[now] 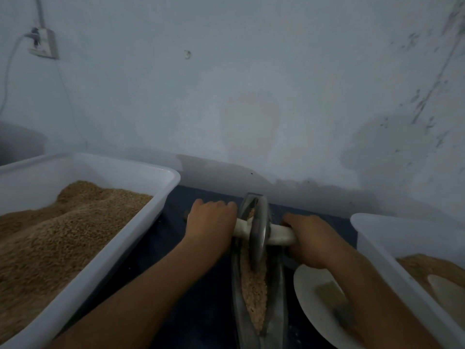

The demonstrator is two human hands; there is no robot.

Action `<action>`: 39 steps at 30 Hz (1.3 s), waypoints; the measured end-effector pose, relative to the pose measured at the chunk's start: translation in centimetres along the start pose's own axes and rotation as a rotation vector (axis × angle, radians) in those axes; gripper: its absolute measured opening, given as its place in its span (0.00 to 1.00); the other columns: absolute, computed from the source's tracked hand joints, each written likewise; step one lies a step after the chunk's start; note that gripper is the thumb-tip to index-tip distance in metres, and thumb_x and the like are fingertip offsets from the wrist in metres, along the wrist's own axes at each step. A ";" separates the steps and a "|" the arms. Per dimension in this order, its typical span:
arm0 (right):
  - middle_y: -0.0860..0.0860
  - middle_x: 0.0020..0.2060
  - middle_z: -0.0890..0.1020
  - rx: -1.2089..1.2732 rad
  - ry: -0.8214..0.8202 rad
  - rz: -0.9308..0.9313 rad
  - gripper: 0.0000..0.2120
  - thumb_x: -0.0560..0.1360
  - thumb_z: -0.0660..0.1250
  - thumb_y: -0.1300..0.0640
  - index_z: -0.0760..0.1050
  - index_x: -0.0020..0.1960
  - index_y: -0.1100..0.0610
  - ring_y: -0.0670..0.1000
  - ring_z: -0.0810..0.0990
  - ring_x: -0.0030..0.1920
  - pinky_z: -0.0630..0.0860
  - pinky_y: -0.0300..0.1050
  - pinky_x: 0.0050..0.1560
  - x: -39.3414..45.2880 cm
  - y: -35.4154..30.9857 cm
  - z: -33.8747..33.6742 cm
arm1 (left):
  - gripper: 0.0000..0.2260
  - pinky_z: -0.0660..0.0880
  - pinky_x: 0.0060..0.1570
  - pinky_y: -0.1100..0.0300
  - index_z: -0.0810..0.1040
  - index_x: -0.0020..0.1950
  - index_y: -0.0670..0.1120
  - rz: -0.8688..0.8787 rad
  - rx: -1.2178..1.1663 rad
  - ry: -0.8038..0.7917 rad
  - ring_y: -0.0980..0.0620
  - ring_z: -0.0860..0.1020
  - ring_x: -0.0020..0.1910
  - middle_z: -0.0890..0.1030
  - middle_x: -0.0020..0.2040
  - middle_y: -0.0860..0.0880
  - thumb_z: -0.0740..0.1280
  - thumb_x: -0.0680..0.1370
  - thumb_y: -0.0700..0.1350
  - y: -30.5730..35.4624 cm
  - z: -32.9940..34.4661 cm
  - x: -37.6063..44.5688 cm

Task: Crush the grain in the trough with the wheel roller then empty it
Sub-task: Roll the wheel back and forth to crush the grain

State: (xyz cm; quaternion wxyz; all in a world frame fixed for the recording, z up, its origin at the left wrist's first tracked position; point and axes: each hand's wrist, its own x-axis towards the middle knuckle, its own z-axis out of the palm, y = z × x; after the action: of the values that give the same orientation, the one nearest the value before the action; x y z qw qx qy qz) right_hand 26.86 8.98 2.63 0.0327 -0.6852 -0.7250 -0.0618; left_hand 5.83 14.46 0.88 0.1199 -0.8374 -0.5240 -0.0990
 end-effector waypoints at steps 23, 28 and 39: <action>0.44 0.44 0.76 0.063 -0.354 -0.024 0.18 0.66 0.75 0.39 0.69 0.46 0.42 0.43 0.76 0.41 0.69 0.42 0.34 -2.8 -0.6 -4.8 | 0.17 0.75 0.52 0.51 0.76 0.61 0.43 -0.064 -0.009 -0.488 0.46 0.78 0.54 0.77 0.51 0.46 0.73 0.73 0.43 0.9 -3.3 -1.6; 0.45 0.41 0.79 0.022 -0.394 -0.053 0.17 0.63 0.77 0.40 0.74 0.44 0.44 0.43 0.79 0.37 0.70 0.39 0.31 -3.8 -1.2 -6.1 | 0.09 0.75 0.45 0.54 0.73 0.42 0.42 0.005 0.017 -0.606 0.50 0.73 0.36 0.71 0.37 0.47 0.73 0.72 0.42 1.3 -4.5 -2.2; 0.42 0.44 0.80 0.223 -0.261 -0.072 0.09 0.70 0.72 0.39 0.76 0.47 0.39 0.41 0.78 0.43 0.71 0.41 0.39 -2.4 0.3 -4.6 | 0.12 0.70 0.46 0.54 0.75 0.56 0.46 -0.014 -0.094 -0.375 0.49 0.77 0.47 0.77 0.49 0.48 0.71 0.74 0.46 -0.1 -1.7 -0.9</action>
State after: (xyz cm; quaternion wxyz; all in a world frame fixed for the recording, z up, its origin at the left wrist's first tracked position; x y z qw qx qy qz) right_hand 27.11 6.01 6.91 0.0120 -0.6531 -0.7495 0.1074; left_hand 5.29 13.25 2.21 -0.0198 -0.8422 -0.5378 0.0333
